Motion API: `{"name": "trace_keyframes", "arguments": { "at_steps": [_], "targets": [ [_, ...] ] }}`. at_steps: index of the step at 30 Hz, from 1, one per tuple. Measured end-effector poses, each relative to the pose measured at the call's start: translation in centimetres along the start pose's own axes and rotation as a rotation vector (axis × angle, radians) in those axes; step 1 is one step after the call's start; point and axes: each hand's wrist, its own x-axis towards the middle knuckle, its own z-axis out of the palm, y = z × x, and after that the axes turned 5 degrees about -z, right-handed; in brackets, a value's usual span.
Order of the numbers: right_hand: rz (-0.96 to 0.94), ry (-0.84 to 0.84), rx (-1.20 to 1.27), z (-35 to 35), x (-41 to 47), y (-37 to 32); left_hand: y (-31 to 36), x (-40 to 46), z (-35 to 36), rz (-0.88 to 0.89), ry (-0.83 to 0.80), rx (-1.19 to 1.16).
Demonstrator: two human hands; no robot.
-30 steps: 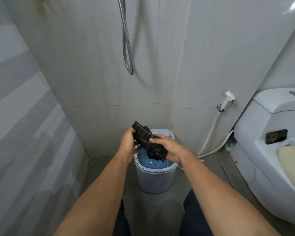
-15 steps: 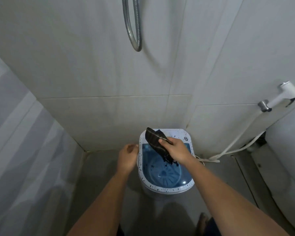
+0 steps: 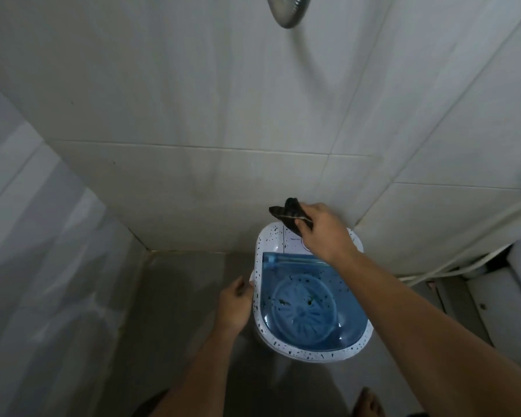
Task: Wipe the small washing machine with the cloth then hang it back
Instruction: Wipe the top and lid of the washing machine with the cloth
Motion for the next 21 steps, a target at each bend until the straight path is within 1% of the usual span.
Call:
{"name": "trace_keyframes", "arguments": {
  "at_steps": [3, 6, 8, 11, 12, 15, 16, 17, 18, 21],
  "targets": [
    [-0.036, 0.054, -0.251, 1.5, 1.3, -0.2, -0.4, 0.8, 0.5, 0.029, -0.024, -0.056],
    [-0.076, -0.050, -0.453, 4.0, 1.0, -0.5, -0.7, 1.6, 0.6, 0.011, -0.054, -0.117],
    [-0.096, -0.065, -0.504, 5.5, 0.0, -0.5, -0.9, 2.2, 0.3, -0.017, -0.085, -0.181],
    [-0.098, -0.018, -0.517, 6.6, -1.1, -0.2, -1.1, 2.7, -0.2, -0.060, -0.138, -0.243],
    [-0.144, -0.018, -0.545, 6.9, -1.6, -0.2, -1.3, 3.0, -0.3, -0.070, -0.145, -0.258],
    [-0.421, -0.069, -0.668, 8.0, -3.7, -0.3, -1.4, 3.2, -0.2, -0.070, -0.161, -0.301],
    [-0.474, -0.081, -0.694, 8.1, -3.8, -0.2, -1.5, 3.2, -0.2, -0.063, -0.162, -0.299],
    [-0.477, -0.088, -0.703, 7.9, -3.3, -0.1, -1.4, 3.2, -0.3, -0.055, -0.163, -0.294],
    [-0.441, -0.092, -0.704, 7.5, -2.4, -0.1, -1.4, 3.2, -0.4, -0.046, -0.164, -0.277],
    [-0.258, -0.088, -0.661, 6.5, 0.8, -1.1, -1.8, 3.5, -0.3, -0.034, -0.157, -0.248]
  ]
}}
